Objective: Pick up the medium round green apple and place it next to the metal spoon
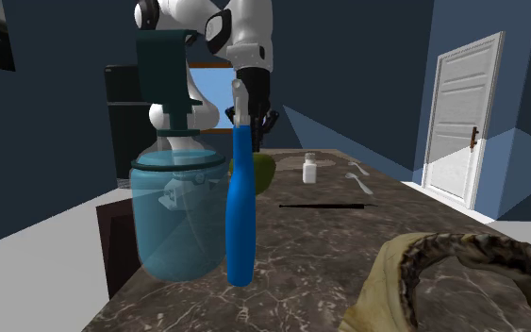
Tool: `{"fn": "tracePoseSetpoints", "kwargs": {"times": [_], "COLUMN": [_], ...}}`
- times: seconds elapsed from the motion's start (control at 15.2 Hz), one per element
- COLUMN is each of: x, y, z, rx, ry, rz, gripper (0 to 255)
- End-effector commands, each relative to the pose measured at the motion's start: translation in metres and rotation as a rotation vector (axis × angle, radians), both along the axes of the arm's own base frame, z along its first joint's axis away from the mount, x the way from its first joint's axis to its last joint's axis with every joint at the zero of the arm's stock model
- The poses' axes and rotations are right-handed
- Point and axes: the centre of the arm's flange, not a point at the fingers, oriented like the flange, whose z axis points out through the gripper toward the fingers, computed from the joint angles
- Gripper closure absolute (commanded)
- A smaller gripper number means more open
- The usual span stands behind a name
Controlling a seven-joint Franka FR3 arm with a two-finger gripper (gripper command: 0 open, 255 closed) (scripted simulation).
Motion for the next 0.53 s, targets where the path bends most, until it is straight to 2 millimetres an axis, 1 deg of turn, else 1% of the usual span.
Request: {"fn": "tracePoseSetpoints", "kwargs": {"times": [0.0,0.46], "x": [0.001,0.001], "y": [0.0,0.0], "z": [0.012,0.049], "rx": [0.0,0.0], "ry": [0.0,0.0], "rz": [0.0,0.0], "gripper": [255,255]}}
